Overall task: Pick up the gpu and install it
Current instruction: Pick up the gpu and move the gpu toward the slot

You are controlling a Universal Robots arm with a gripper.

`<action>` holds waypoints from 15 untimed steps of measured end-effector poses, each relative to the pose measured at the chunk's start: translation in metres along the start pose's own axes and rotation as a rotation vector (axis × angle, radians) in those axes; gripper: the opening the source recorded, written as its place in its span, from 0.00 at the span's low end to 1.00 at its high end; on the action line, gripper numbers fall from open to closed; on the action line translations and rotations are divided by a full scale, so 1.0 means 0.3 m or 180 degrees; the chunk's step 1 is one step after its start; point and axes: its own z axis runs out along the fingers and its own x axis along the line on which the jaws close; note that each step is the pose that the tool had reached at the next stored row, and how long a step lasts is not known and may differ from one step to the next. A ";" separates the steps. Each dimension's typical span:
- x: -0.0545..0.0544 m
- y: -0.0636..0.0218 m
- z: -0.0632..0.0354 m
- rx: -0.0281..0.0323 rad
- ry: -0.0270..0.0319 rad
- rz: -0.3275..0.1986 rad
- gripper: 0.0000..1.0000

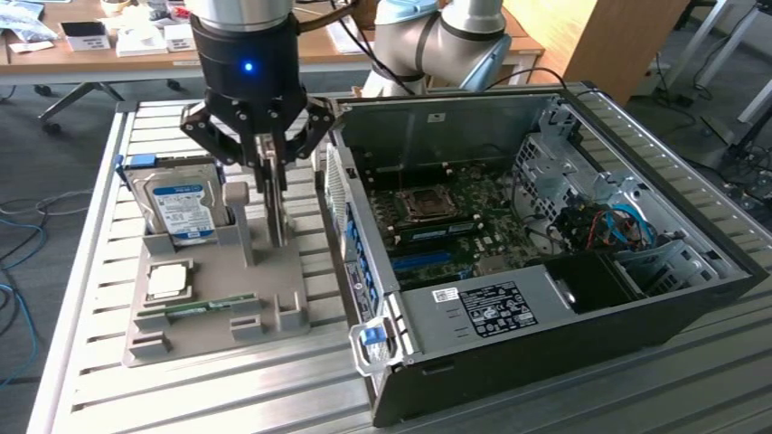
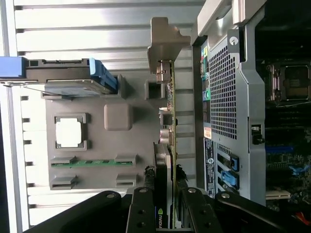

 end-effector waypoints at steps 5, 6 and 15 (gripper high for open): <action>-0.001 0.001 -0.036 0.0000 0.0000 0.0000 0.27; -0.001 0.002 -0.043 0.0000 0.0000 0.0000 0.27; -0.002 0.003 -0.078 -0.0001 -0.0001 0.0000 0.27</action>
